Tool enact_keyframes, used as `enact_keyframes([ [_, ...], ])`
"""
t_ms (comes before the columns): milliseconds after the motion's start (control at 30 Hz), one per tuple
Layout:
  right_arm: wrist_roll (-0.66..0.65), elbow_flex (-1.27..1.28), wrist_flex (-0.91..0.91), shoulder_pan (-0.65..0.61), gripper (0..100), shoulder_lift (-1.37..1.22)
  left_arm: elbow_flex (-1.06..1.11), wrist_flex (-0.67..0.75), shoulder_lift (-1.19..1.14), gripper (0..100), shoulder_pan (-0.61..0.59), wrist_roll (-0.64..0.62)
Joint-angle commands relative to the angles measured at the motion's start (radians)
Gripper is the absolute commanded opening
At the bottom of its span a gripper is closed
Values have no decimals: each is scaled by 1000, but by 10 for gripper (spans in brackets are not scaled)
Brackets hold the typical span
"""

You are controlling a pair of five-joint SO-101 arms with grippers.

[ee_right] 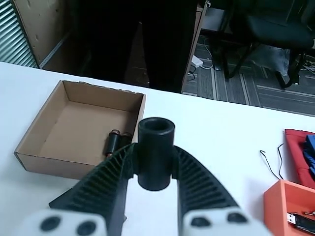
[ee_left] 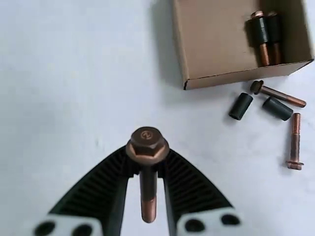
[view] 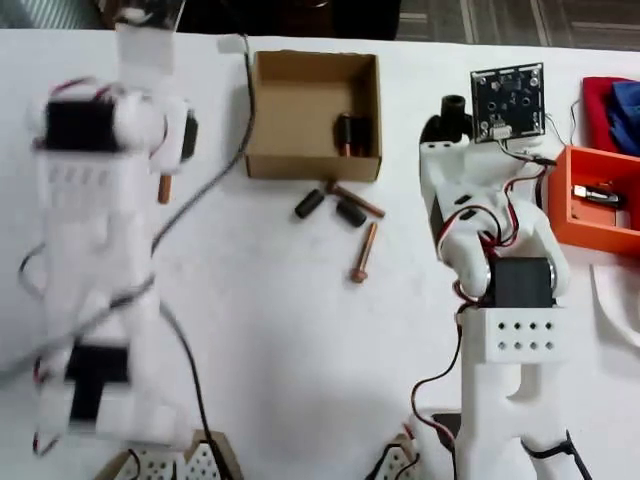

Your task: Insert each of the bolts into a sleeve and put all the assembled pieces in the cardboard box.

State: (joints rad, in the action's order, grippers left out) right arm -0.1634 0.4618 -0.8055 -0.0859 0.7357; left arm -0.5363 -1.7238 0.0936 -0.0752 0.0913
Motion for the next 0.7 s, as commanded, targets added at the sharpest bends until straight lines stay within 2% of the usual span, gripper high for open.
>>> enact_keyframes([
  [0, 11, -8, 27, -22, 23, 35, 309, 163, 279, 26, 5, 63],
  [133, 11, -8, 27, -53, 23, 35, 604, 327, 385, 26, -38, 72],
  [200, 11, -8, 27, -68, 23, 35, 682, 353, 416, 27, -51, 71],
  [400, 11, -6, 27, -68, 23, 33, 710, 358, 528, 30, -89, -52],
  [533, 11, 3, 27, -68, 23, 33, 723, 364, 591, 27, -81, -58],
  [600, 23, 21, 42, -68, 23, 42, 757, 425, 621, 27, -80, -60],
  [667, 115, 58, 76, -47, 23, 53, 805, 519, 661, 27, -83, -60],
])
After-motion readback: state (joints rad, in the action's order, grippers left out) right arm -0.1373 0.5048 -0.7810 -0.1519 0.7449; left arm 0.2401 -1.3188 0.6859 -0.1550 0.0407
